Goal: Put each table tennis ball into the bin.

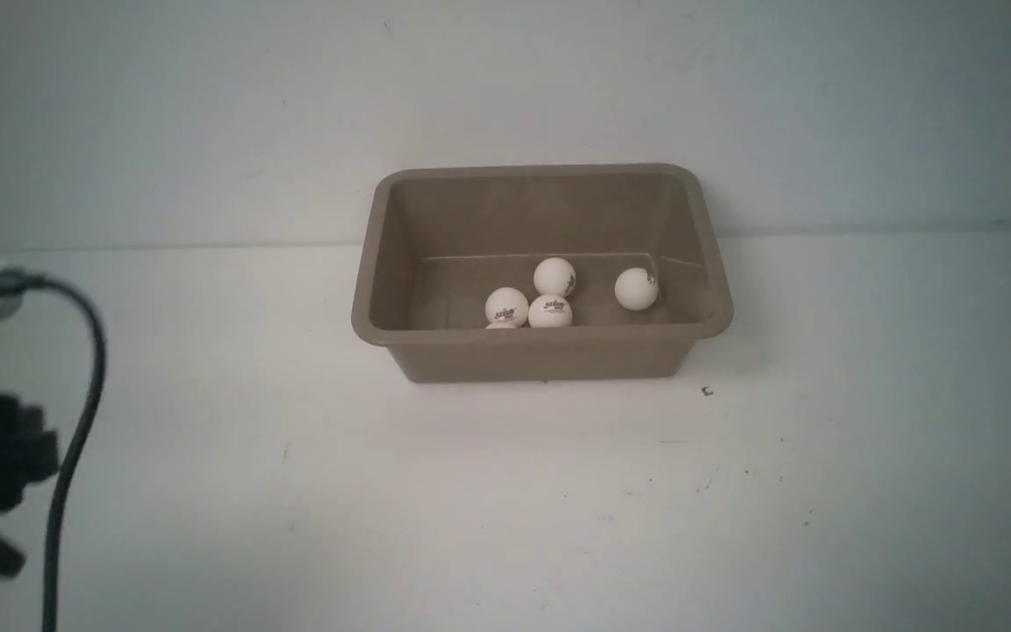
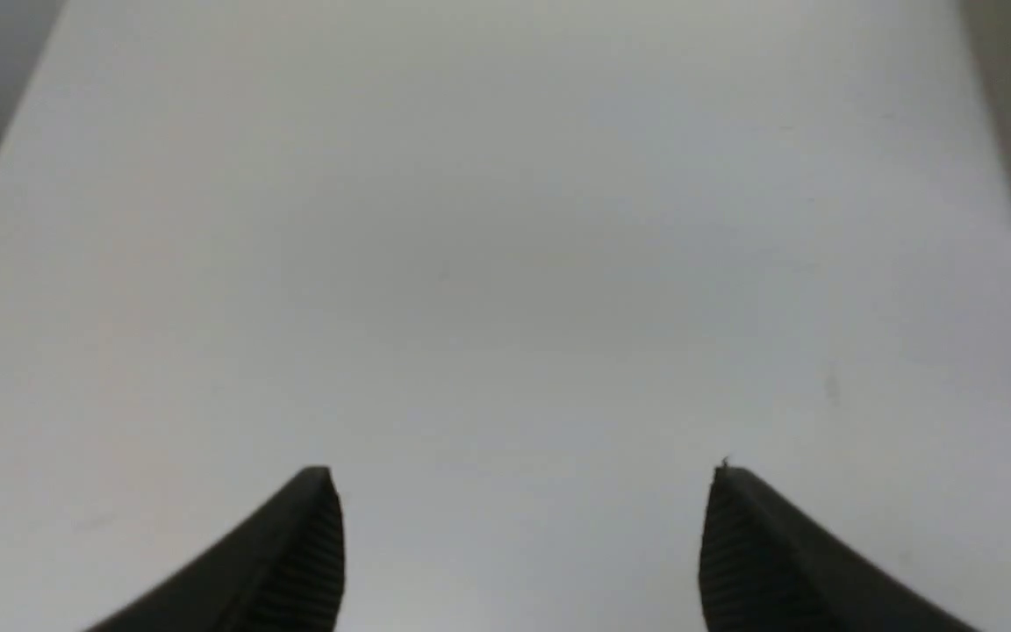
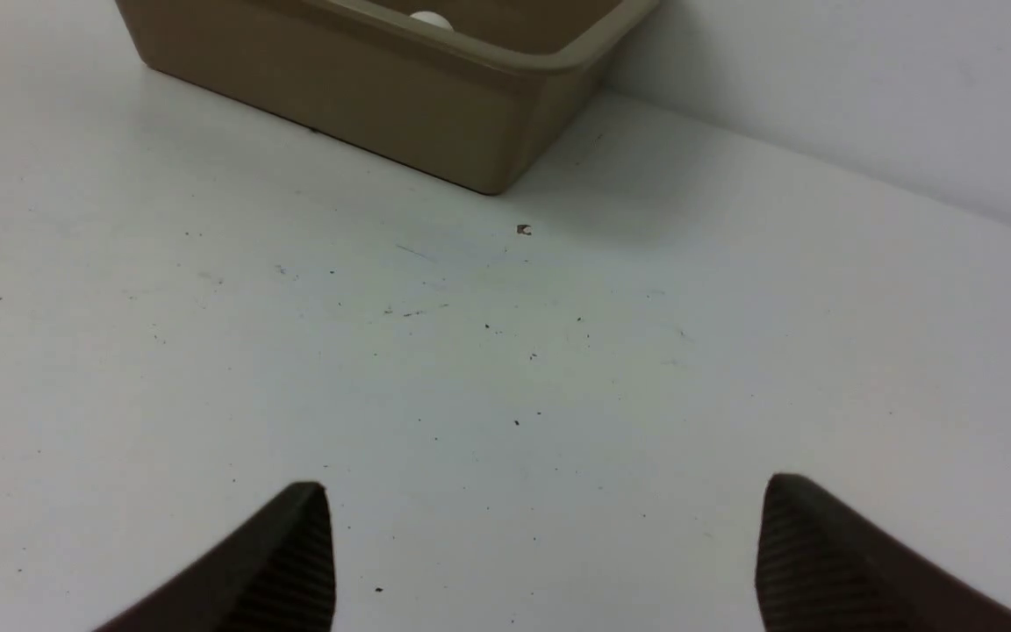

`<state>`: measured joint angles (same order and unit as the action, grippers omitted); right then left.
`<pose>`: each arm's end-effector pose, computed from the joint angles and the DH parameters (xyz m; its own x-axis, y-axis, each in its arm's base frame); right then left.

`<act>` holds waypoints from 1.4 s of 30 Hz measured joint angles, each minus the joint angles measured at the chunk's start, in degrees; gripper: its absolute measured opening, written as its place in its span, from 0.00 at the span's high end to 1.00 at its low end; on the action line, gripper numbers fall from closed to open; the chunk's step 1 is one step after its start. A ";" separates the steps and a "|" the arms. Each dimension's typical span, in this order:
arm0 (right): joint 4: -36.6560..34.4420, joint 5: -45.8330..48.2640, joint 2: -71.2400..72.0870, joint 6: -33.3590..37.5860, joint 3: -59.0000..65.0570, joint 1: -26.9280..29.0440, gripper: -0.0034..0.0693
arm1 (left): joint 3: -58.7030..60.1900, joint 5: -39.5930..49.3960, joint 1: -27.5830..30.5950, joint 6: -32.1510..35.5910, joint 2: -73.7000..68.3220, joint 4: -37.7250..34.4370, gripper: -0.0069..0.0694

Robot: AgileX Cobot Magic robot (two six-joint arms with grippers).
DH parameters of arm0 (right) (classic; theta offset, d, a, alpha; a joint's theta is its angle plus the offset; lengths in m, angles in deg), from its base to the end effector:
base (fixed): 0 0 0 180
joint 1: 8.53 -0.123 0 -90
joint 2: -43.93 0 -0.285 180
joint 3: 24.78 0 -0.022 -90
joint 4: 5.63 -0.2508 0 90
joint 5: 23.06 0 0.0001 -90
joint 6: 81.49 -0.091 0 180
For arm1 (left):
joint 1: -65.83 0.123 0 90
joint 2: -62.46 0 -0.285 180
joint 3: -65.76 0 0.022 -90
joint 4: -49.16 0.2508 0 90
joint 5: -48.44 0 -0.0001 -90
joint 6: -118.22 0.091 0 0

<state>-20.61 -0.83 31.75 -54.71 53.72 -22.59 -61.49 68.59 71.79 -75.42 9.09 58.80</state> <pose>0.0524 0.0223 0.1678 -0.2843 -0.2997 -0.9107 -0.4030 0.8992 -0.1701 0.1491 0.0209 0.2497 -0.5709 -0.1397 -0.8091 -0.1963 0.9801 -0.0308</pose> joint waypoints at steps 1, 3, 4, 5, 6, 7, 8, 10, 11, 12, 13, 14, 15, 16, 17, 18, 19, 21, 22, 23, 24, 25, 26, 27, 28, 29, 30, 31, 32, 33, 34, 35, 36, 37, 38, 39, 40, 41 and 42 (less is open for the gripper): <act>0.00 0.00 0.00 0.00 0.00 0.00 0.14 | 2.18 -1.36 1.26 0.00 2.02 0.00 0.27; 0.00 0.00 0.00 0.00 0.00 0.00 0.14 | 9.61 -4.16 4.66 0.00 9.76 0.00 0.27; 0.00 0.00 0.00 0.00 0.00 0.00 0.14 | 11.38 -4.71 5.43 0.00 11.94 0.00 0.27; 0.00 0.00 0.00 0.00 0.00 0.00 0.14 | 14.05 -5.30 5.94 0.00 15.47 -0.06 0.27; 0.00 0.00 0.00 0.00 0.00 0.00 0.14 | 14.05 -5.41 6.03 0.00 15.47 -0.06 0.27; 0.00 0.00 0.00 0.00 0.00 0.00 0.14 | 17.75 -5.69 6.45 0.00 21.24 -0.06 0.27; 0.00 0.00 0.00 0.00 0.00 0.00 0.14 | 18.73 -5.64 6.52 0.00 22.99 -0.06 0.27; 0.00 0.00 0.00 0.00 0.00 0.00 0.14 | 21.28 -5.03 6.54 0.00 28.58 -0.40 0.27; 0.00 0.00 0.00 0.00 0.00 0.00 0.14 | 22.17 -3.70 6.54 0.00 31.12 -0.47 0.27; 0.00 0.00 0.00 0.00 0.00 0.00 0.14 | 22.64 -2.99 6.54 0.00 32.65 -0.47 0.27; 0.00 0.00 0.00 0.00 0.00 0.00 0.14 | 23.11 -1.56 6.47 0.00 34.41 -0.47 0.27; 0.00 0.00 0.00 0.00 0.00 0.00 0.14 | 23.27 -0.74 6.43 0.00 35.08 -0.47 0.27; 0.00 0.00 0.00 0.00 0.00 0.00 0.14 | 23.72 0.37 6.29 0.00 36.66 -0.47 0.27; 0.00 0.00 0.00 0.00 0.00 0.00 0.14 | 24.15 1.01 6.23 0.00 38.05 -0.47 0.27; 0.00 0.00 0.00 0.00 0.00 0.00 0.14 | 24.79 1.43 6.17 0.00 39.85 -0.54 0.27; 0.00 0.00 0.00 0.00 0.00 0.00 0.14 | 25.06 1.67 6.17 0.00 40.60 -0.54 0.27; 0.00 0.00 0.00 0.00 0.00 0.00 0.14 | 25.62 2.07 6.12 0.00 42.12 -0.54 0.27; 0.00 0.00 0.00 0.00 0.00 0.00 0.14 | 25.89 2.34 6.06 0.06 44.45 -0.54 0.27; 0.00 0.00 0.00 0.00 0.00 0.00 0.14 | 25.89 2.34 6.06 0.06 45.22 -0.55 0.27; 0.00 0.00 0.00 0.00 0.00 0.00 0.14 | 25.89 2.34 6.06 0.06 45.79 -0.66 0.27; 0.00 0.00 0.00 0.00 0.00 0.00 0.14 | 25.89 2.40 6.06 0.06 45.97 -0.66 0.27; 0.00 0.00 0.00 0.00 0.00 0.00 0.14 | 25.89 2.46 6.06 0.11 46.18 -0.71 0.27; 0.00 0.00 0.00 0.00 0.00 0.00 0.14 | 25.89 2.51 6.06 0.11 46.23 -0.71 0.27; 0.00 0.00 0.00 0.00 0.00 0.00 0.14 | 25.89 2.51 6.06 0.11 46.23 -0.71 0.27; 0.00 0.00 0.00 0.00 0.00 0.00 0.14 | 25.89 2.51 6.06 0.11 46.23 -0.71 0.27; 0.00 0.00 0.00 0.00 0.00 0.00 0.14 | 25.89 2.51 6.06 0.11 46.23 -0.71 0.27; 0.00 0.00 0.00 0.00 0.00 0.00 0.14 | 25.89 2.51 6.06 0.11 46.23 -0.71 0.27; 0.00 0.00 0.00 0.00 0.00 0.00 0.14 | 25.89 2.51 6.06 0.11 46.23 -0.71 0.27; 0.00 0.00 0.00 0.00 0.00 0.00 0.14 | 25.89 2.51 6.06 0.11 46.23 -0.71 0.27; 0.00 0.00 0.00 0.00 0.00 0.00 0.14 | 25.89 2.51 6.06 0.17 46.23 -0.71 0.27; 0.00 0.00 0.00 0.00 0.00 0.00 0.14 | 25.89 2.51 6.06 0.17 46.23 -0.71 0.27; 0.00 0.00 0.00 0.00 0.00 0.00 0.14 | 25.89 2.51 6.06 0.17 46.23 -0.71 0.27; 0.00 0.00 0.00 0.00 0.00 0.00 0.14 | 25.89 2.51 6.06 0.17 46.23 -0.71 0.27; 0.00 0.00 0.00 0.00 0.00 0.00 0.14 | 25.89 2.51 6.06 0.17 46.23 -0.71 0.27; 0.00 0.00 0.00 0.00 0.00 0.00 0.14 | 25.89 2.51 6.06 0.17 46.23 -0.71 0.27; 0.00 0.00 0.00 0.00 0.00 0.00 0.14 | 25.89 2.46 6.06 0.17 46.23 -0.73 0.27; 0.00 0.00 0.00 0.00 0.00 0.00 0.14 | 25.89 2.34 6.06 0.17 46.23 -0.78 0.27; 0.00 0.00 0.00 0.00 0.00 0.00 0.14 | 25.89 2.29 6.06 0.17 46.23 -0.79 0.27; 0.00 0.00 0.00 0.00 0.00 0.00 0.14 | 25.94 2.17 6.06 0.17 46.23 -0.93 0.27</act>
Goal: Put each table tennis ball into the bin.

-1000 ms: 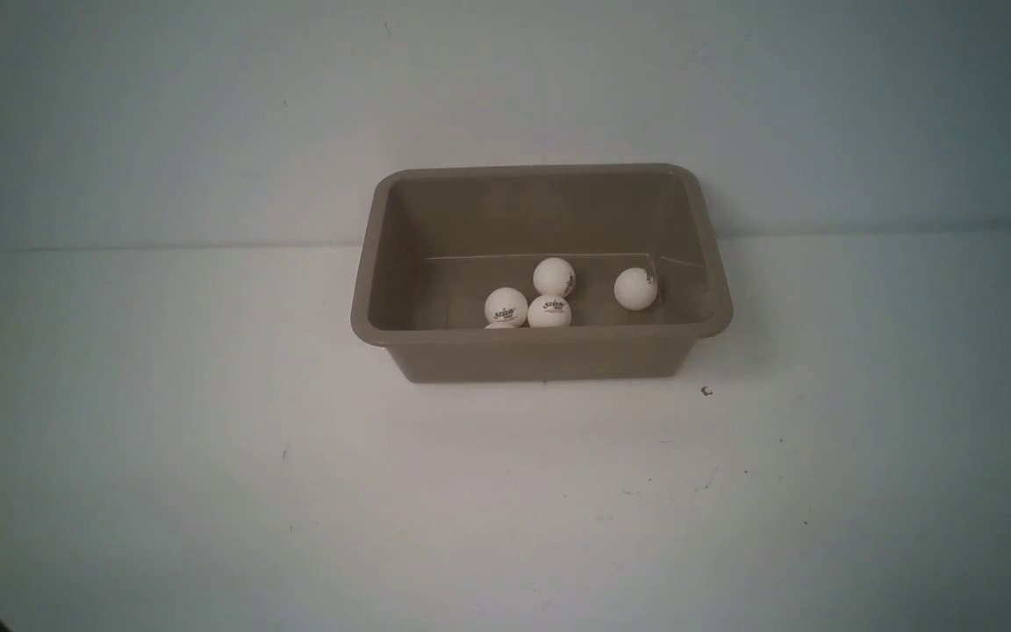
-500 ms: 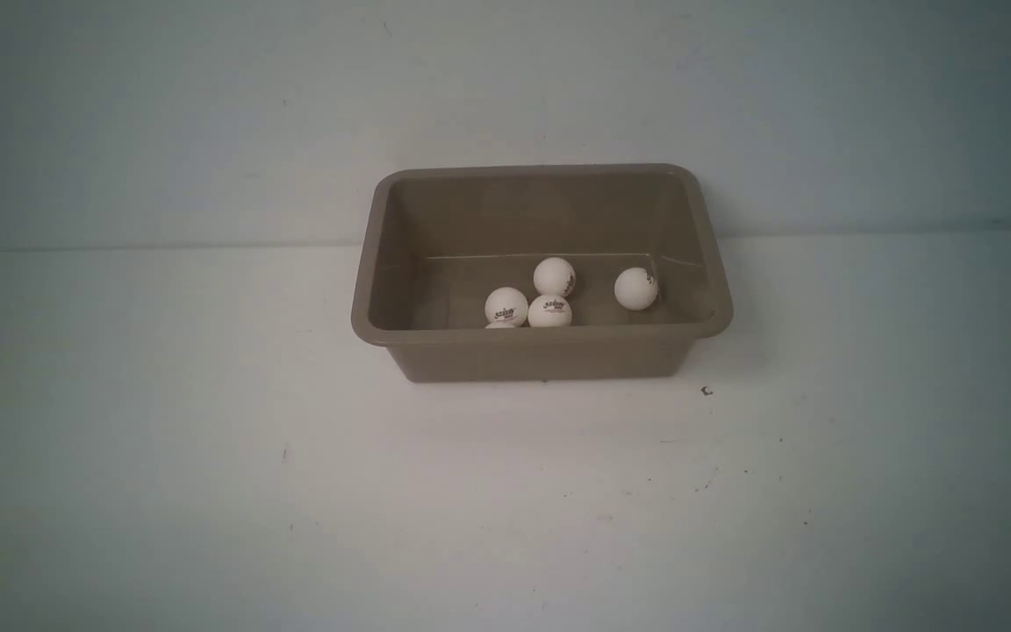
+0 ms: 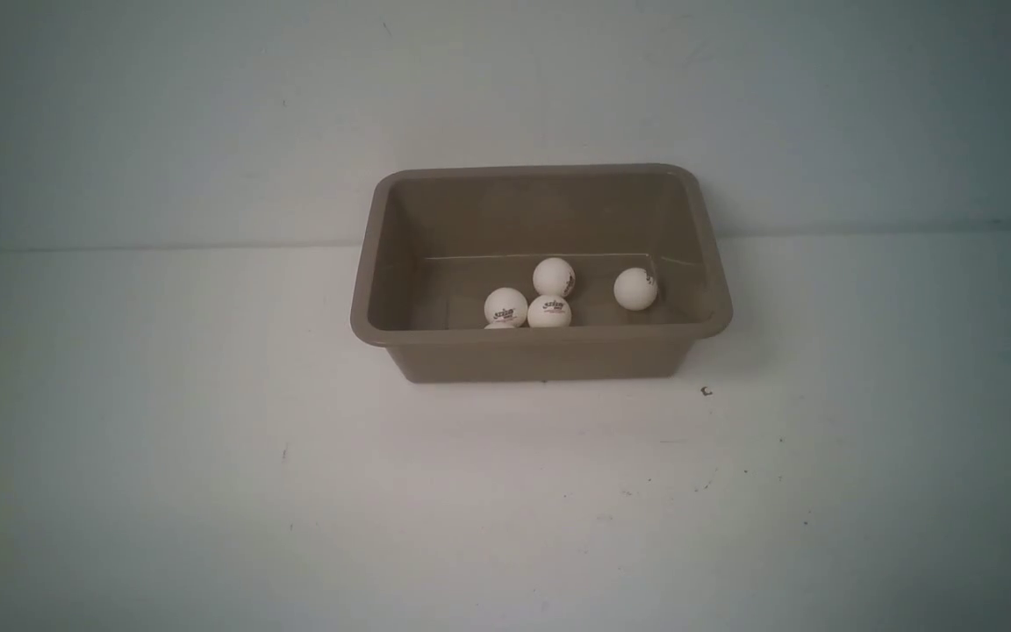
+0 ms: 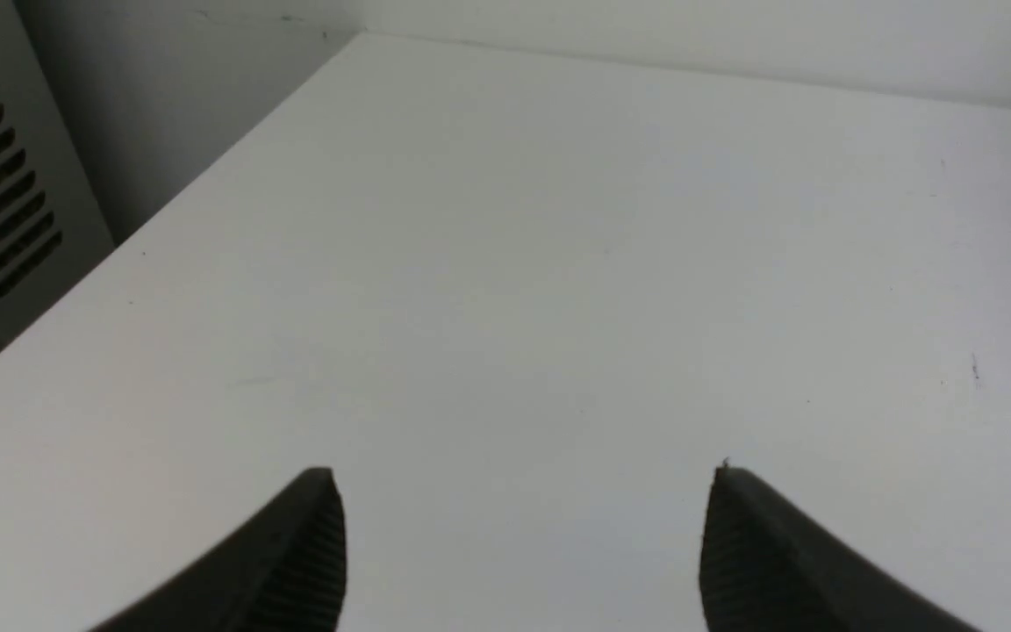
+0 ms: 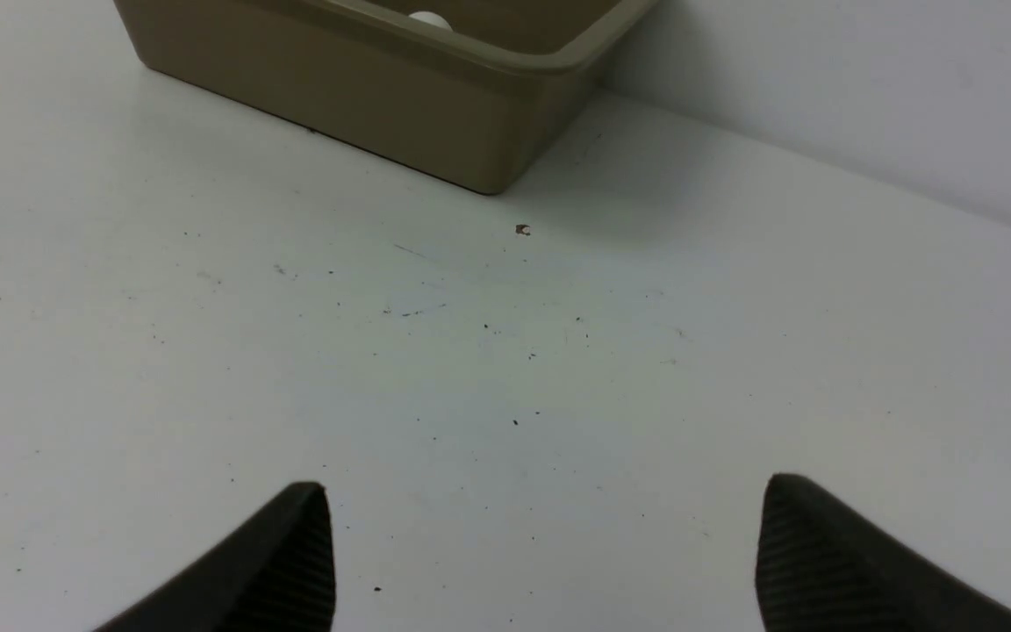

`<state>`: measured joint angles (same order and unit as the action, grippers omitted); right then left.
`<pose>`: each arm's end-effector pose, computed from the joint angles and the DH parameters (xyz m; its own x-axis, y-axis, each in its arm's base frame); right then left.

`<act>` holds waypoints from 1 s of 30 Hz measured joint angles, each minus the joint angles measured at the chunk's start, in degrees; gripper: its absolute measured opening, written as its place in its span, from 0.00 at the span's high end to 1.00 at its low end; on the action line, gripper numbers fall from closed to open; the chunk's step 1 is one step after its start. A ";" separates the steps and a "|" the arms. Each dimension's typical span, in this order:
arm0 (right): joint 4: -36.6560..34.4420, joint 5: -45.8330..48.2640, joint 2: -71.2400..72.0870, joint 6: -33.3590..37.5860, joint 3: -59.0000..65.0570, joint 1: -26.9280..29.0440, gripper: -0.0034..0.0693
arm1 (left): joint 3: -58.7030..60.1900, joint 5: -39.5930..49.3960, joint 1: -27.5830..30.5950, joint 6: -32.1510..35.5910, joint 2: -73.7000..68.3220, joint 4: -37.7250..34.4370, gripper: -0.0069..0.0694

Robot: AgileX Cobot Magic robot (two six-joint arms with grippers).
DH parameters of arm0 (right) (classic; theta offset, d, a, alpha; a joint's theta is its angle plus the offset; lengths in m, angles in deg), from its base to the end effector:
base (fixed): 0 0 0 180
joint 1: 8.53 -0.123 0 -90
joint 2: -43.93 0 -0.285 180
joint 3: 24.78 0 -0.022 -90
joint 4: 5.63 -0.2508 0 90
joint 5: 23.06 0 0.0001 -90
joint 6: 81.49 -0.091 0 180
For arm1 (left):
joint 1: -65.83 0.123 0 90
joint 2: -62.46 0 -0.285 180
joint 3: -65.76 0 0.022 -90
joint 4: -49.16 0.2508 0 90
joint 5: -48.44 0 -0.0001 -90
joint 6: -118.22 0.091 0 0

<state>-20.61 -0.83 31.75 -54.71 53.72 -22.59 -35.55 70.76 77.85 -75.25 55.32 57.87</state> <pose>0.0524 0.0223 0.1678 -0.2843 -0.2997 -0.9107 -0.4030 0.8992 -0.1701 0.0499 0.0160 0.1706 -0.2749 -0.1547 -0.9489 -0.2886 0.9547 -0.0720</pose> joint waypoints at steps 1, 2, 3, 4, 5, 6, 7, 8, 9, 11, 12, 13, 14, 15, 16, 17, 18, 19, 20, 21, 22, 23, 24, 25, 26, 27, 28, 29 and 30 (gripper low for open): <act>0.00 0.00 0.00 0.00 0.00 0.00 0.14 | -0.01 -0.12 0.00 0.00 0.00 0.01 0.27; 0.00 0.00 0.00 0.00 0.00 0.00 0.14 | 0.01 -0.12 0.00 0.00 0.00 0.01 0.27; 0.00 0.00 0.00 0.00 0.00 0.00 0.14 | 0.01 -0.12 0.00 0.00 0.00 0.01 0.27; 0.00 0.00 0.00 0.00 0.00 0.00 0.14 | 0.01 -0.12 0.00 0.07 0.00 0.01 0.27; 0.00 0.00 0.00 0.00 0.00 0.00 0.14 | 0.01 -0.12 0.00 0.35 0.00 0.01 0.27; 0.00 0.00 0.00 0.00 0.00 0.00 0.14 | 0.01 -0.12 0.00 1.70 0.00 0.01 0.27; 0.00 0.00 0.00 0.00 0.00 0.00 0.14 | 0.01 -0.12 0.00 2.71 0.00 0.01 0.27; 0.00 0.00 0.00 0.00 0.00 0.00 0.14 | 0.01 -0.12 0.00 3.92 0.00 0.01 0.27; 0.00 0.00 0.00 0.00 0.00 0.00 0.14 | 0.01 -0.12 0.00 5.59 0.00 0.01 0.27; 0.00 0.00 0.00 0.00 0.00 0.00 0.14 | 0.01 -0.12 0.00 8.72 0.00 -0.05 0.27; 0.00 0.00 0.00 0.00 0.00 0.00 0.14 | 0.01 -0.12 0.00 8.96 0.00 -0.17 0.27; 0.00 0.00 0.00 0.00 0.00 0.00 0.14 | 0.01 -0.12 0.00 9.48 0.00 -0.31 0.27; 0.00 0.00 0.00 0.00 0.00 0.00 0.14 | 0.01 -0.12 0.00 9.95 0.00 -0.72 0.27; 0.00 0.00 0.00 0.00 0.00 0.00 0.14 | 0.01 -0.12 0.00 10.34 0.00 -1.15 0.27; 0.00 0.00 0.00 0.00 0.00 0.00 0.14 | 0.01 -0.12 0.00 10.48 0.00 -1.95 0.27; 0.00 0.00 0.00 0.00 0.00 0.00 0.14 | 0.01 -0.12 0.00 10.61 0.00 -2.58 0.27; 0.00 0.00 0.00 0.00 0.00 0.00 0.14 | 0.01 -0.12 0.00 10.66 0.00 -2.97 0.27; 0.00 0.00 0.00 0.00 0.00 0.00 0.14 | 0.01 -0.12 0.00 10.76 0.00 -3.52 0.27; 0.00 0.00 0.00 0.00 0.00 0.00 0.14 | 0.01 -0.12 0.00 11.07 0.00 -3.99 0.27; 0.00 0.00 0.00 0.00 0.00 0.00 0.14 | 0.01 -0.12 0.00 11.69 0.00 -4.62 0.27; 0.00 0.00 0.00 0.00 0.00 0.00 0.14 | 0.01 -0.12 0.00 12.76 0.00 -5.41 0.27; 0.00 0.00 0.00 0.00 0.00 0.00 0.14 | 0.01 -0.12 0.00 13.47 0.00 -6.07 0.27; 0.00 0.00 0.00 0.00 0.00 0.00 0.14 | 0.01 -0.12 0.00 14.56 0.00 -6.81 0.27; 0.00 0.00 0.00 0.00 0.00 0.00 0.14 | 0.01 -0.12 0.00 15.78 0.00 -7.77 0.27; 0.00 0.00 0.00 0.00 0.00 0.00 0.14 | 0.01 -0.12 0.00 16.18 0.00 -8.27 0.27; 0.00 0.00 0.00 0.00 0.00 0.00 0.14 | 0.01 -0.12 -0.11 17.06 0.00 -8.71 0.27; 0.00 0.00 0.00 0.00 0.00 0.00 0.14 | 0.01 -0.12 -0.24 17.44 0.00 -9.27 0.27; 0.00 0.00 0.00 0.00 0.00 0.00 0.14 | 0.01 -0.12 -0.63 17.86 0.00 -9.64 0.27; 0.00 0.00 0.00 0.00 0.00 0.00 0.14 | 0.01 -0.12 -0.95 17.93 0.00 -9.77 0.27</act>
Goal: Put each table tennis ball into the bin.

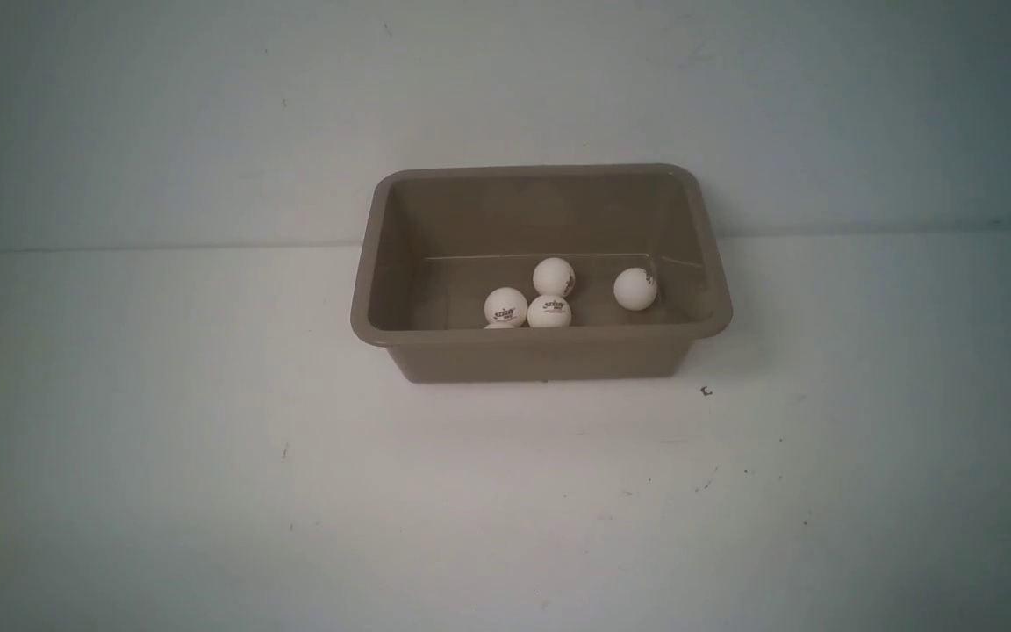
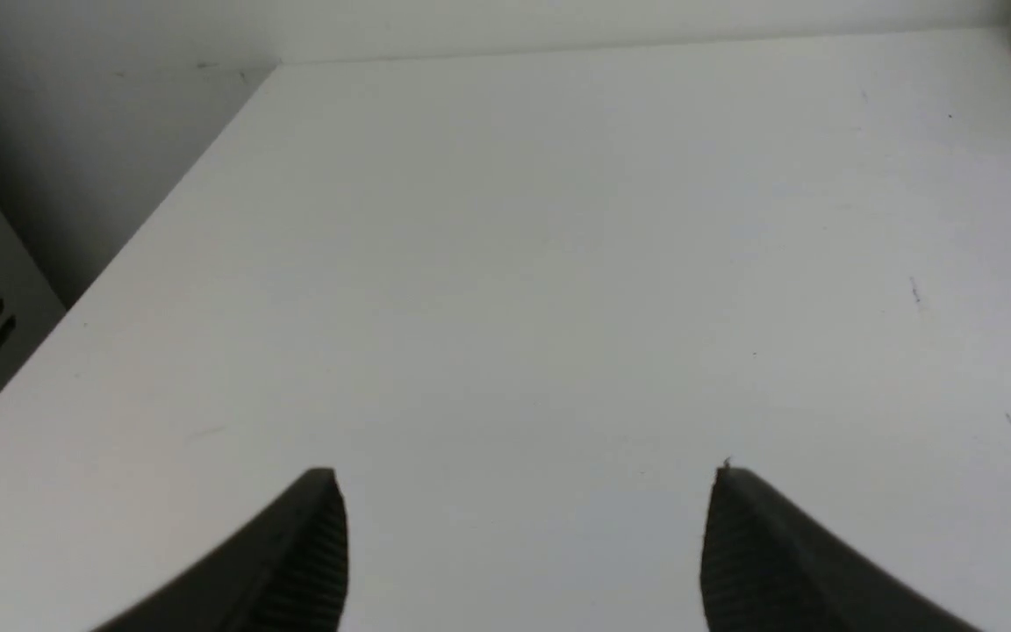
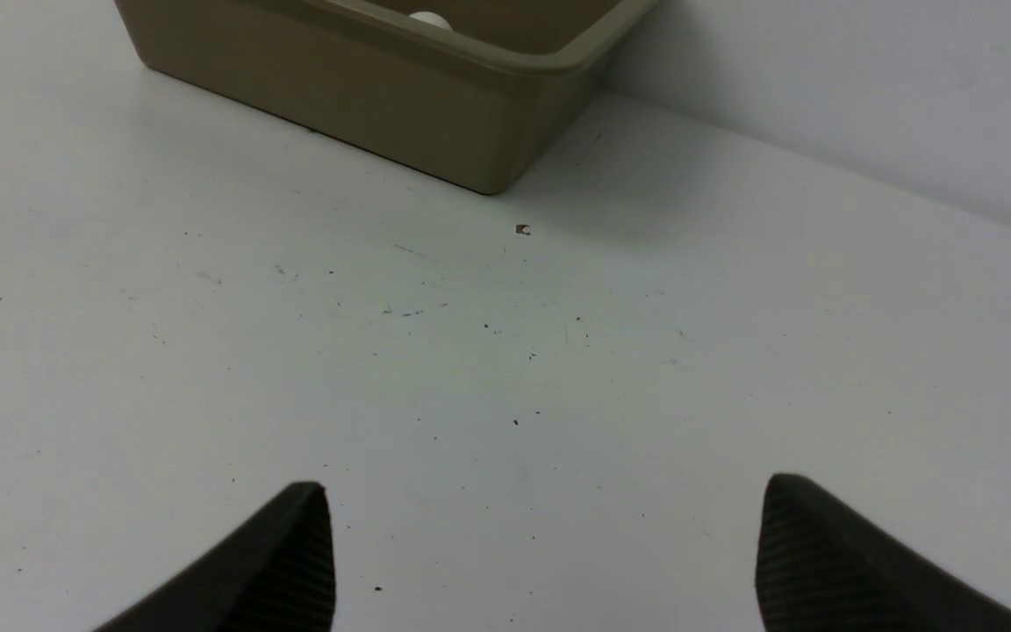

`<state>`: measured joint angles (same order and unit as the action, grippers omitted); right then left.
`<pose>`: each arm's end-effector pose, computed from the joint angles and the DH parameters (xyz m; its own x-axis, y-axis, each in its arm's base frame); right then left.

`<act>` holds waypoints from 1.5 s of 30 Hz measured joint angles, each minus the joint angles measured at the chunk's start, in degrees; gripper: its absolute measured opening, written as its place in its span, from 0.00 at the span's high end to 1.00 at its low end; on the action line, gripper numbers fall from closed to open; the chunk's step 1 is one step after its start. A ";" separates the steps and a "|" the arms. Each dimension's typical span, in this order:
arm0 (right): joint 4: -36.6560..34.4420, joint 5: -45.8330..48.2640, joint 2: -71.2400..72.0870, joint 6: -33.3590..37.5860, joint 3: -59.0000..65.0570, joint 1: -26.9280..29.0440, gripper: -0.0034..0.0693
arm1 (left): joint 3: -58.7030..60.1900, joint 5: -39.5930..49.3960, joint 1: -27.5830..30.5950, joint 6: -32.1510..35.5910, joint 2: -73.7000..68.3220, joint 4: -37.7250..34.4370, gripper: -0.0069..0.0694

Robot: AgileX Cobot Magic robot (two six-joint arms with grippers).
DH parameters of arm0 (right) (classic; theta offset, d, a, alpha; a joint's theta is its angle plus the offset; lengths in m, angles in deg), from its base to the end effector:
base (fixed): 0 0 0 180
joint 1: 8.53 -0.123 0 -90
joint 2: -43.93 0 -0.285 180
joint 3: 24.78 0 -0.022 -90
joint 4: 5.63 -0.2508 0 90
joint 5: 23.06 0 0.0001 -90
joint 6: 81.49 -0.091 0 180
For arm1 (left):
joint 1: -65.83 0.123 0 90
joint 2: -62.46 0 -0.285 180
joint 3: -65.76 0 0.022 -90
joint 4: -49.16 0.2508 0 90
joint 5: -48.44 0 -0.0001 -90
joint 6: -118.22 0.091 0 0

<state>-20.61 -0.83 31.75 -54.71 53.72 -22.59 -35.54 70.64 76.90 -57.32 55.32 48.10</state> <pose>0.0524 0.0223 0.1678 -0.2843 -0.2997 -0.9107 -0.4030 0.8992 -0.1701 0.0514 0.0094 0.1703 -0.3146 0.0003 -0.9492 -0.1667 0.9844 0.0555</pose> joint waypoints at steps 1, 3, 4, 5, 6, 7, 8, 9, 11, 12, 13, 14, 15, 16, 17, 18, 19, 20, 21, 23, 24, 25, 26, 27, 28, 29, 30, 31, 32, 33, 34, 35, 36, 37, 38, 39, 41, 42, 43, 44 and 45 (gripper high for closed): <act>0.00 0.00 0.00 0.00 0.00 0.00 0.14 | 0.00 0.00 -0.32 0.05 0.00 -0.09 0.27; 0.00 0.00 0.00 0.00 0.00 0.00 0.14 | 0.00 0.00 -0.63 0.19 0.00 -0.21 0.27; 0.00 0.00 0.00 0.00 0.00 0.00 0.14 | 0.00 0.00 -0.75 0.19 0.00 -0.28 0.27; 0.00 0.00 0.00 0.00 0.00 0.00 0.14 | 0.00 0.00 -0.76 0.19 0.00 -0.28 0.27; 0.00 0.00 0.00 0.00 0.00 0.00 0.14 | 0.00 0.00 -0.81 0.19 0.00 -0.30 0.27; 0.00 0.00 0.00 0.00 0.00 0.00 0.14 | 0.00 0.00 -0.82 0.19 0.00 -0.30 0.27; 0.00 0.00 0.00 0.00 0.00 0.00 0.14 | 0.00 0.00 -0.86 0.19 0.00 -0.35 0.27; 0.00 0.00 0.00 0.00 0.00 0.00 0.14 | 0.00 0.00 -0.86 0.19 0.00 -0.35 0.27; 0.00 0.00 0.00 0.00 0.00 0.00 0.14 | 0.00 0.00 -0.86 0.19 0.00 -0.35 0.27; 0.00 0.00 0.00 0.00 0.00 0.00 0.14 | 0.00 0.00 -0.86 0.19 0.00 -0.35 0.27; 0.00 0.00 0.00 0.00 0.00 0.00 0.14 | 0.00 0.00 -0.86 0.19 0.00 -0.35 0.27; 0.00 0.00 0.00 0.00 0.00 0.00 0.14 | 0.00 0.00 -0.86 0.19 0.00 -0.35 0.27; 0.00 0.00 0.00 0.00 0.00 0.00 0.14 | 0.00 0.00 -0.86 0.19 0.00 -0.35 0.27; 0.00 0.00 0.00 0.00 0.00 0.00 0.14 | 0.00 0.00 -0.86 0.19 0.00 -0.35 0.27; 0.00 0.00 0.00 0.00 0.00 0.00 0.14 | 0.00 0.00 -0.86 0.19 0.00 -0.35 0.27; 0.00 0.00 0.00 0.00 0.00 0.00 0.14 | 0.00 0.00 -0.86 0.19 0.00 -0.35 0.27; 0.00 0.00 0.00 0.00 0.00 0.00 0.14 | 0.00 0.00 -0.86 0.19 0.00 -0.35 0.27; 0.00 0.00 0.00 0.00 0.00 0.00 0.14 | 0.00 0.00 -0.86 0.19 0.00 -0.35 0.27; 0.00 0.00 0.00 0.00 0.00 0.00 0.14 | 0.00 0.00 -0.86 0.19 0.00 -0.35 0.27; 0.00 0.00 0.00 0.00 0.00 0.00 0.14 | 0.00 0.00 -0.86 0.19 0.00 -0.35 0.27; 0.00 0.00 0.00 0.00 0.00 0.00 0.14 | 0.00 0.00 -0.86 0.19 0.00 -0.35 0.27; 0.00 0.00 0.00 0.00 0.00 0.00 0.14 | 0.00 0.00 -0.86 0.19 0.00 -0.35 0.27; 0.00 0.00 0.00 0.00 0.00 0.00 0.14 | 0.00 0.00 -0.86 0.19 0.00 -0.35 0.27; 0.00 0.00 0.00 0.00 0.00 0.00 0.14 | 0.00 0.00 -0.86 0.19 0.00 -0.35 0.27; 0.00 0.00 0.00 0.00 0.00 0.00 0.14 | 0.00 0.00 -0.86 0.19 0.00 -0.35 0.27; 0.00 0.00 0.00 0.00 0.00 0.07 0.14 | 0.00 0.00 -0.86 0.19 0.00 -0.35 0.27; 0.00 0.00 0.00 0.00 0.00 0.17 0.14 | 0.00 0.00 -0.86 0.19 0.00 -0.35 0.27; 0.00 0.00 0.00 0.00 0.00 0.25 0.14 | 0.00 0.00 -0.86 0.19 0.00 -0.35 0.27; 0.00 0.00 0.00 0.00 0.00 0.98 0.14 | 0.00 0.00 -0.86 0.19 0.00 -0.35 0.27; 0.00 0.00 0.00 0.00 0.00 2.00 0.14 | 0.00 0.00 -0.86 0.19 0.00 -0.37 0.27; 0.00 0.00 0.00 0.00 0.00 2.51 0.14 | 0.00 0.00 -0.86 0.19 0.00 -0.41 0.27; 0.00 0.00 0.00 0.00 0.00 5.07 0.14 | 0.00 0.00 -0.86 0.19 0.00 -0.47 0.27; 0.00 0.00 0.00 -0.06 0.00 6.92 0.14 | 0.00 0.00 -0.86 0.19 0.00 -0.44 0.27; 0.00 0.00 0.00 -0.06 0.00 8.80 0.14 | 0.00 0.00 -0.86 0.19 0.00 -0.44 0.27; 0.00 0.00 0.00 -0.11 0.00 10.94 0.14 | 0.00 0.00 -0.86 0.19 0.00 -0.48 0.27; 0.00 0.00 0.00 -0.11 0.00 10.94 0.14 | 0.00 0.00 -0.86 0.19 0.00 -0.48 0.27; 0.00 0.00 0.49 -0.11 0.00 13.58 0.14 | 0.00 0.00 -0.86 0.19 0.00 -0.50 0.27; 0.00 0.07 1.60 -0.13 0.00 14.68 0.14 | 0.00 0.00 -0.86 0.19 0.00 -0.50 0.27; 0.00 0.20 3.02 -0.45 0.00 15.08 0.14 | 0.00 0.00 -0.86 0.19 0.00 -0.50 0.27; 0.00 0.19 4.05 -0.95 0.00 15.21 0.14 | 0.00 0.00 -0.86 0.19 0.00 -0.50 0.27; 0.00 0.19 4.64 -2.06 0.00 15.25 0.14 | 0.00 0.00 -0.86 0.19 0.00 -0.50 0.27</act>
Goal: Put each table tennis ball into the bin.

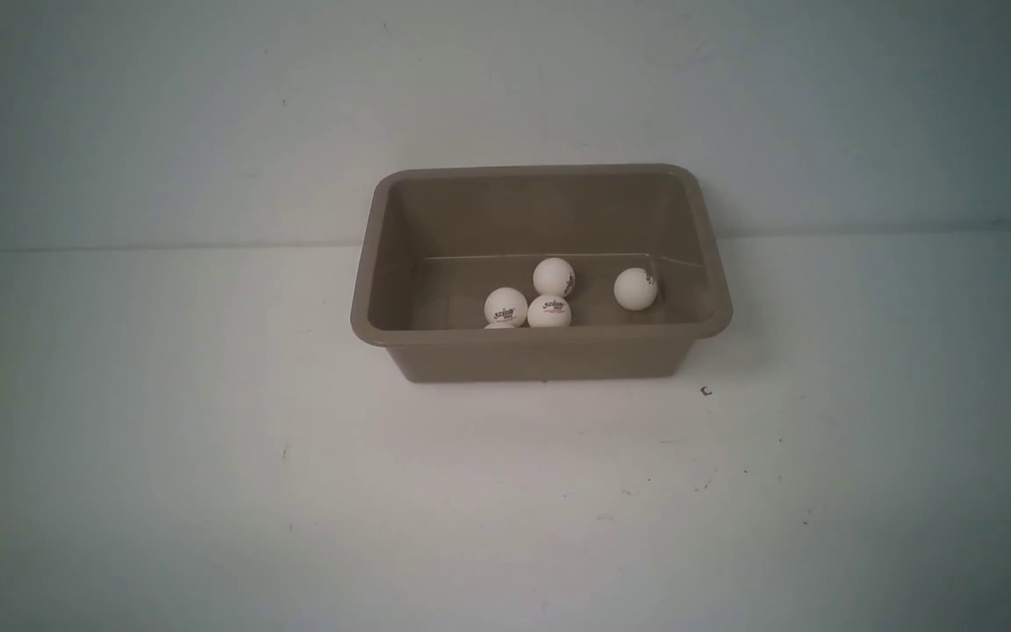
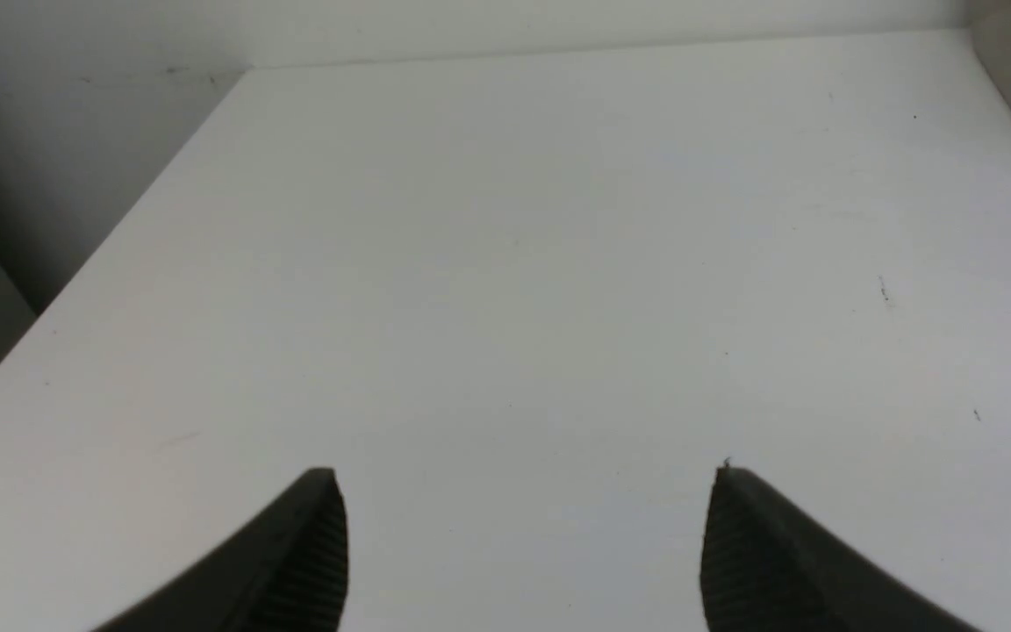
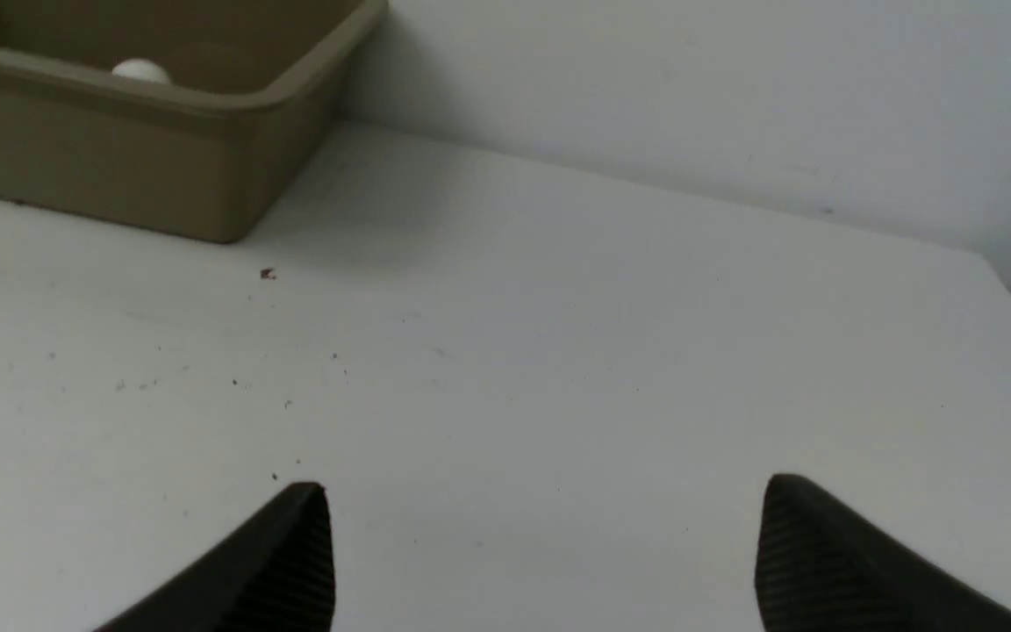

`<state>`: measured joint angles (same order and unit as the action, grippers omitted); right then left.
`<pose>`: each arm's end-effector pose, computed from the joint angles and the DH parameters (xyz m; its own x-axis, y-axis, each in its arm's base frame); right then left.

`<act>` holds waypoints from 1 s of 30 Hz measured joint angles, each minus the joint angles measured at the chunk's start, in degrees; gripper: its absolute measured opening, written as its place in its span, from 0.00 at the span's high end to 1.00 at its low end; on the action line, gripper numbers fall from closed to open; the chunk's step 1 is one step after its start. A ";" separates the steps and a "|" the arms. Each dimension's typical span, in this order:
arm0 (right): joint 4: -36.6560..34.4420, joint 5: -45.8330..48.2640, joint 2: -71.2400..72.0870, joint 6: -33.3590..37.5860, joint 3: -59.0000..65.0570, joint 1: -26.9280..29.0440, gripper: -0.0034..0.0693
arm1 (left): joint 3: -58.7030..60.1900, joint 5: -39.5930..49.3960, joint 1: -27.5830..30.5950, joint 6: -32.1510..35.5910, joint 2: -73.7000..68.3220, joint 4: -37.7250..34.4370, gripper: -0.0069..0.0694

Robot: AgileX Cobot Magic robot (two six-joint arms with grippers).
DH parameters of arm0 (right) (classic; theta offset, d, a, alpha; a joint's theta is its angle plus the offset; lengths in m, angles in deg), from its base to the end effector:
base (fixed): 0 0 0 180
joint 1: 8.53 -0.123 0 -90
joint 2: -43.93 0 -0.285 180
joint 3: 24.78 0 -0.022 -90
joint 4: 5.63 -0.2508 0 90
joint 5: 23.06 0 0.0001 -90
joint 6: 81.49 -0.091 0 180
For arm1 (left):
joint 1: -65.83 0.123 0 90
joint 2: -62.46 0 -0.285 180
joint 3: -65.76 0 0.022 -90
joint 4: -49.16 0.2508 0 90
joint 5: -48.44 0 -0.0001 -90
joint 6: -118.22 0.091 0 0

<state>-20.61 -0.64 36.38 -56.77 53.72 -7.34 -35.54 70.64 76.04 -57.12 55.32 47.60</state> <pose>0.0525 0.0079 0.1719 -0.2861 -0.1810 -0.9409 -0.1292 0.9803 -0.1493 0.0516 0.0083 0.1703 -0.3136 0.0005 -0.9496 -0.1503 0.9874 0.0502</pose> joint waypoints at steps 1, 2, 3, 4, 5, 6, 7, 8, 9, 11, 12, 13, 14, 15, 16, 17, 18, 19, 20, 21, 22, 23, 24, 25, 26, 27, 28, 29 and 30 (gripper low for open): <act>0.00 0.00 0.07 -0.46 0.00 0.07 0.14 | 0.00 0.00 0.00 0.00 0.00 0.00 0.27; 0.00 0.00 0.21 -1.81 0.00 0.07 0.14 | 0.00 0.00 0.00 0.00 0.00 0.00 0.27; 0.00 0.00 0.34 -3.34 0.00 0.11 0.14 | 0.00 0.00 0.00 0.00 0.00 0.00 0.27; 0.00 0.00 0.33 -4.92 0.00 0.11 0.14 | 0.00 0.00 0.00 0.00 0.00 0.00 0.27; 0.00 0.00 0.33 -6.57 0.00 0.11 0.14 | 0.00 0.00 0.00 0.00 0.00 0.00 0.27; 0.00 0.00 0.33 -7.24 0.00 0.11 0.14 | 0.00 0.00 0.00 0.00 0.00 0.00 0.27; 0.00 0.00 0.33 -7.69 0.00 0.11 0.14 | 0.00 0.00 0.00 0.00 0.00 0.00 0.27; 0.00 0.00 0.33 -8.50 0.00 0.11 0.14 | 0.00 0.00 0.00 0.00 0.00 0.00 0.27; 0.00 0.00 0.33 -8.68 0.00 0.11 0.14 | 0.00 0.00 0.00 0.00 0.00 -0.05 0.27; 0.00 0.00 0.33 -8.74 0.00 0.11 0.14 | 0.00 0.00 0.00 0.00 0.00 -0.05 0.27; 0.00 0.00 0.33 -8.88 0.00 0.11 0.14 | 0.00 0.00 0.00 0.00 0.00 -0.05 0.27; 0.00 0.00 0.33 -9.10 0.00 0.11 0.14 | 0.00 0.00 0.00 0.00 0.00 -0.05 0.27; 0.00 0.00 0.40 -9.40 0.00 0.11 0.14 | 0.00 0.00 0.00 0.00 0.00 -0.05 0.27; 0.00 0.00 0.40 -9.67 0.00 0.11 0.14 | 0.00 0.00 0.00 0.00 0.00 -0.05 0.27; 0.00 0.00 0.44 -9.88 0.00 0.11 0.14 | 0.00 0.00 0.00 0.00 0.00 -0.05 0.27; 0.00 0.00 0.44 -9.98 0.00 0.11 0.14 | 0.00 0.00 0.00 0.00 0.00 -0.05 0.27; 0.00 0.00 0.44 -10.38 0.00 0.11 0.14 | 0.00 0.00 0.00 0.00 0.00 -0.05 0.27; 0.00 0.00 0.44 -10.92 0.00 0.11 0.14 | 0.00 0.00 0.00 0.00 0.00 -0.05 0.27; 0.00 0.00 0.44 -11.04 0.00 0.11 0.14 | 0.00 0.00 0.00 0.00 0.00 -0.05 0.27; 0.00 0.00 0.44 -11.98 0.00 0.11 0.14 | 0.00 0.00 0.00 0.00 0.00 -0.05 0.27; 0.00 0.00 0.44 -12.41 0.00 0.11 0.14 | 0.00 0.00 0.00 0.00 0.00 -0.05 0.27; 0.00 0.00 0.44 -12.64 0.00 0.11 0.14 | 0.00 0.00 0.00 0.00 0.00 -0.05 0.27; 0.00 0.00 0.44 -12.60 0.00 0.11 0.14 | 0.00 0.00 0.00 0.00 0.00 -0.05 0.27; 0.12 0.01 0.44 -12.32 0.00 0.13 0.14 | 0.00 0.00 0.00 0.00 0.00 -0.05 0.27; 0.27 0.06 0.44 -12.03 0.00 0.43 0.14 | 0.00 0.00 0.00 0.00 0.00 -0.05 0.27; 0.27 0.06 0.44 -12.03 0.00 0.43 0.14 | 0.00 0.00 0.00 0.00 0.00 -0.05 0.27; 0.40 0.08 0.44 -11.91 0.00 1.05 0.14 | 0.00 0.00 0.00 0.00 0.00 -0.05 0.27; 0.40 0.13 0.44 -11.91 0.00 1.17 0.14 | 0.00 0.00 0.00 0.00 0.00 -0.05 0.27; 0.42 0.13 0.44 -11.91 0.00 2.12 0.14 | 0.00 0.00 0.00 0.00 0.00 -0.05 0.27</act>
<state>-20.19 -0.51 36.82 -68.69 53.72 -5.22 -35.54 70.64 76.04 -57.12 55.32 47.55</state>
